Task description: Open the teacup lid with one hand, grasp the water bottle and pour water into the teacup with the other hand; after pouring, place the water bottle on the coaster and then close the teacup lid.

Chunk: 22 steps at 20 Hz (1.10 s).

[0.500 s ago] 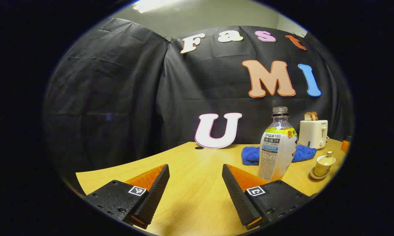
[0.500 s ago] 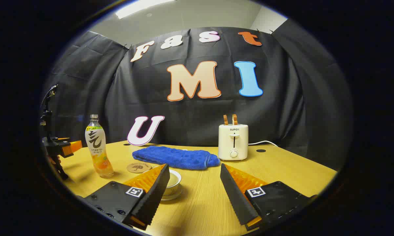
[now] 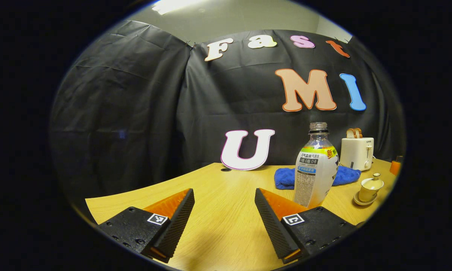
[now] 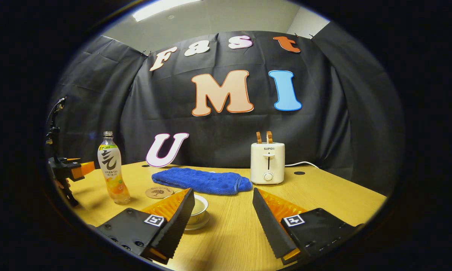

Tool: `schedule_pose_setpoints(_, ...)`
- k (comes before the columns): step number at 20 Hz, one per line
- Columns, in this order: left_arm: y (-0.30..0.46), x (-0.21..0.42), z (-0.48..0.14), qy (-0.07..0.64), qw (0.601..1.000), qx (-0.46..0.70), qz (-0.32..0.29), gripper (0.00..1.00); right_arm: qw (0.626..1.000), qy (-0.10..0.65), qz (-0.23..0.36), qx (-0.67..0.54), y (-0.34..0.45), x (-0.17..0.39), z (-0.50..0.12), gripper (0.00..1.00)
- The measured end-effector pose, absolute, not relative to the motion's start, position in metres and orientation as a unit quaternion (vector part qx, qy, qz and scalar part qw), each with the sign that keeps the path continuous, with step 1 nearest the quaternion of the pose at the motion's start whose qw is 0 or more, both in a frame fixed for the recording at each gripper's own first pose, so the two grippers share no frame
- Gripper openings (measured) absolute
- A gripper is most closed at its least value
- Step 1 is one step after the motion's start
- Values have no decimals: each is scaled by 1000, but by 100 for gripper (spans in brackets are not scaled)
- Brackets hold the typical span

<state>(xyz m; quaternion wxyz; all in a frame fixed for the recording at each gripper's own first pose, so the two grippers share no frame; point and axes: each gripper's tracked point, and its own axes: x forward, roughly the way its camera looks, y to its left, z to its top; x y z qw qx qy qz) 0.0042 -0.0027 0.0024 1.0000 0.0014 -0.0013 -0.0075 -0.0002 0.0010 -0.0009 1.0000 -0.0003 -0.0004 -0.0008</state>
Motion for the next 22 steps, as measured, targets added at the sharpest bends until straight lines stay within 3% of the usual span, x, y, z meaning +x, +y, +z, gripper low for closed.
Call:
schedule_pose_setpoints(2, -2, 4, 2, -2, 1000, 1, -7, 94, 1000, -1, -1, 0, 2, 0, 0, 95)
schedule_pose_setpoints(16, -1, 3, 2, -2, 1000, 4, -7, 94, 1000, 0, -1, 0, 2, -1, -1, 98)
schedule_pose_setpoints(22, -4, 3, 3, -2, 1000, 4, -13, 94, 1000, 1, 29, 1, 14, 1, -1, 95)
